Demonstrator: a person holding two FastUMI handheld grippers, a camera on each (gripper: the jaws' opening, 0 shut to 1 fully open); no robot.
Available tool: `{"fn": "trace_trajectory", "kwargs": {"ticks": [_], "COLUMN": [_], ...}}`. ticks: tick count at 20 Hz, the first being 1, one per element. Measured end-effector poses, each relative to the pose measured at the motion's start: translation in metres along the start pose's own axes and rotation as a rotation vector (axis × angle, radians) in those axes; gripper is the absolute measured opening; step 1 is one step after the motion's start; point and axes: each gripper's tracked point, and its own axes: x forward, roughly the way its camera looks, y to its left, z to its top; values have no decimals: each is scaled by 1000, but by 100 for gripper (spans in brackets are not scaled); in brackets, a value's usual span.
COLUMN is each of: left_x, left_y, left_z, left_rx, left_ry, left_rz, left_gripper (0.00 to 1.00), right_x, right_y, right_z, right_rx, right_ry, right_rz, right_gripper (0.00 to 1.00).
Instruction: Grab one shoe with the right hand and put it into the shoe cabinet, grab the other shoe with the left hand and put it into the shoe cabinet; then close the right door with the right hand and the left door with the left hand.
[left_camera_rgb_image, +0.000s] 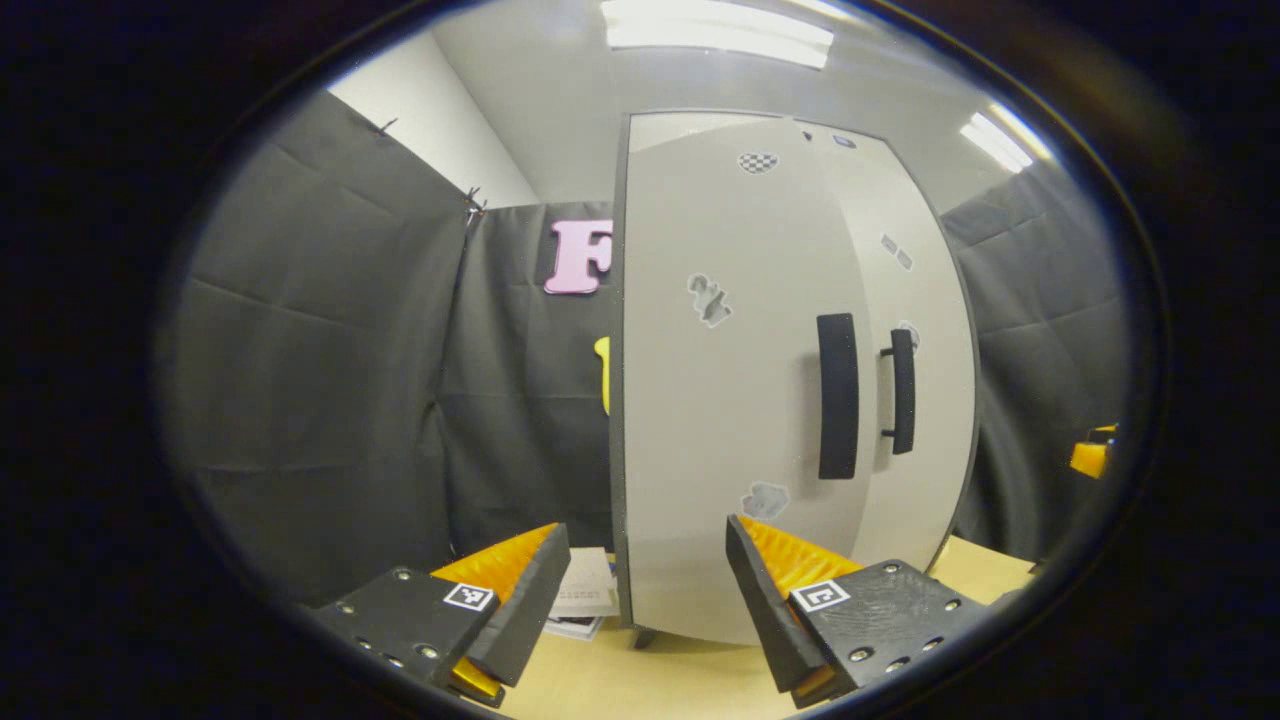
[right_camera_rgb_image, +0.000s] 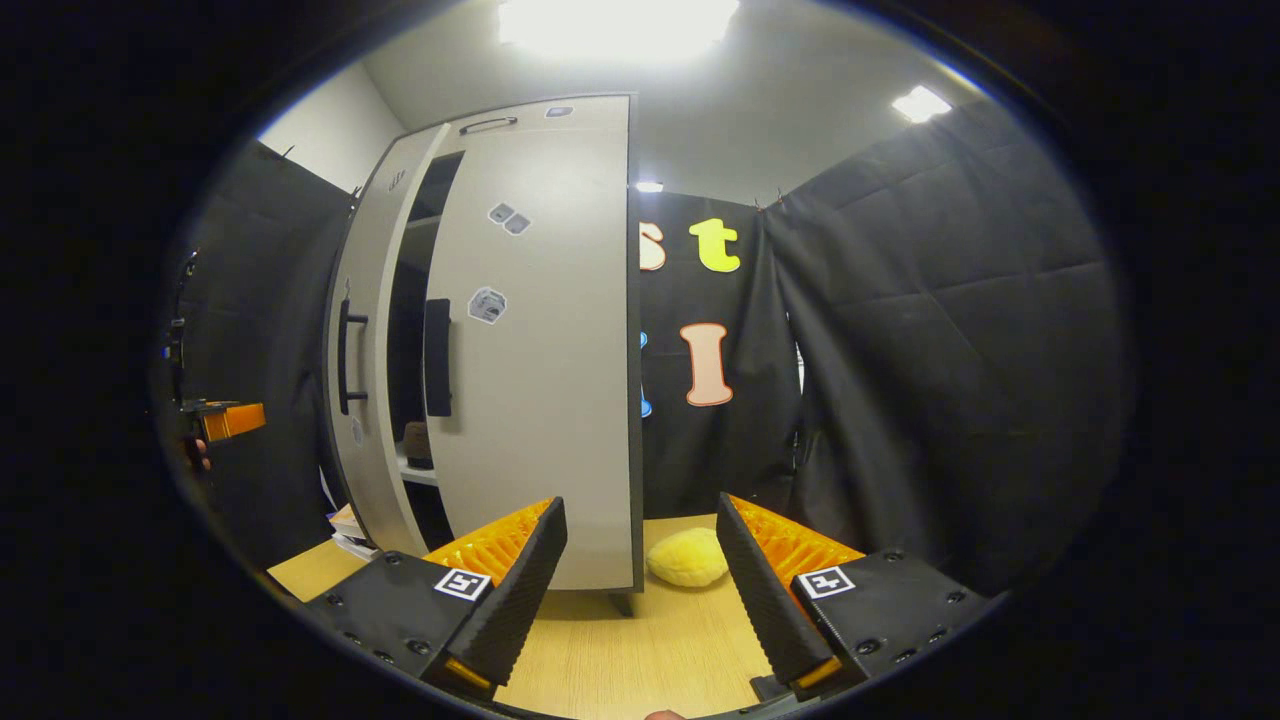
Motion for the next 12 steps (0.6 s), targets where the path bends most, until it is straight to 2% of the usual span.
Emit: {"fn": "trace_trajectory", "kwargs": {"ticks": [3, 5, 8, 10, 12], "left_x": [-27, -41, -61, -75, -86], "left_y": [10, 10, 12, 10, 5], "left_z": [-2, -4, -12, -16, -19], "left_rx": [35, 51, 56, 48, 45], "left_ry": [-2, -3, 10, 19, 20], "left_rz": [18, 18, 24, 29, 25], "left_gripper": [94, 94, 91, 94, 91], "right_x": [-9, -15, -25, -31, -38], "right_y": [7, 10, 14, 17, 25], "right_z": [4, 6, 6, 7, 8], "right_rx": [-3, -10, -14, -5, 6], "right_ry": [-13, -20, -24, -26, -28], "right_rz": [24, 40, 58, 69, 86], "right_gripper": [92, 96, 95, 95, 95]}}
